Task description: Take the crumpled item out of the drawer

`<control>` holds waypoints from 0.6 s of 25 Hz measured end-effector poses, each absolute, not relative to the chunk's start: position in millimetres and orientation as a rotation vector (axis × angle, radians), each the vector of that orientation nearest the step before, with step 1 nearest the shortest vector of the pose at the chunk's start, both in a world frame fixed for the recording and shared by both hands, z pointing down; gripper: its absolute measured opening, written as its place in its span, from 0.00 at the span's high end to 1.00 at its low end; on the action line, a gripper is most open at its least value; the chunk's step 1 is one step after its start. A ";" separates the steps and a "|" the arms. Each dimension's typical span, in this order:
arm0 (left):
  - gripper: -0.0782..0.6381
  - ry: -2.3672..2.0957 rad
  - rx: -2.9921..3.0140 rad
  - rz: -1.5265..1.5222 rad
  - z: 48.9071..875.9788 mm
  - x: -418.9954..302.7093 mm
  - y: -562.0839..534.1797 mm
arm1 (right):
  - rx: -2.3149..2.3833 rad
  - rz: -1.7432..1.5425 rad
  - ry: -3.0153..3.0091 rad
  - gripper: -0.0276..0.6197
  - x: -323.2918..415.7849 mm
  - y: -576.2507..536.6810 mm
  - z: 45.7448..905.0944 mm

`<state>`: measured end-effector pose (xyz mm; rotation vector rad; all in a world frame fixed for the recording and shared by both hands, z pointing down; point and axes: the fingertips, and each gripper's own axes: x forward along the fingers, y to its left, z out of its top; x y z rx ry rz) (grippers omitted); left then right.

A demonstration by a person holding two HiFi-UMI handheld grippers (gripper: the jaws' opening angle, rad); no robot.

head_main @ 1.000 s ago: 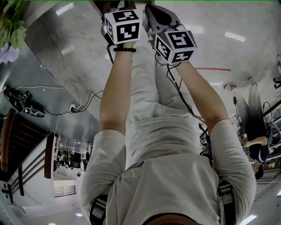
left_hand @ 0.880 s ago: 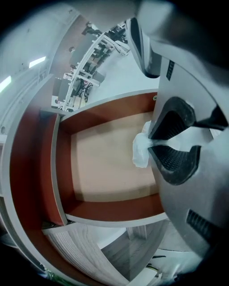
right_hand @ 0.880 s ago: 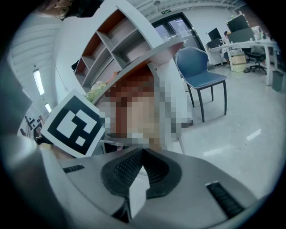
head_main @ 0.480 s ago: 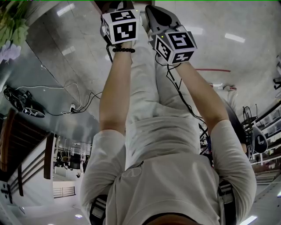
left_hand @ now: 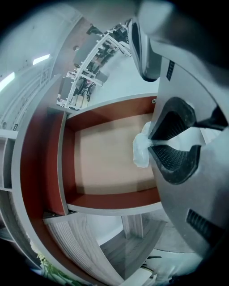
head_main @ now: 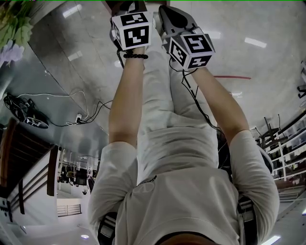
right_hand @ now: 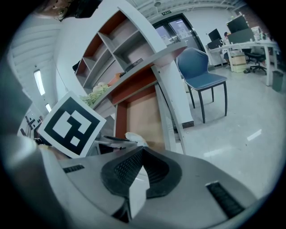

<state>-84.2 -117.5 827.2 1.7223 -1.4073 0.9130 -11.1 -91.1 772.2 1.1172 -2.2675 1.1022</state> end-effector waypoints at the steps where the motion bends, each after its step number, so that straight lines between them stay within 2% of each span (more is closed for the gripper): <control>1: 0.84 -1.409 1.722 0.908 825.7 -84.9 -116.8 | 1.118 1.104 -2.266 0.95 -11.6 -90.4 771.5; 15: 0.84 -1.446 1.767 0.863 785.8 -94.1 -120.3 | 1.117 1.065 -2.286 0.95 -15.7 -91.8 748.0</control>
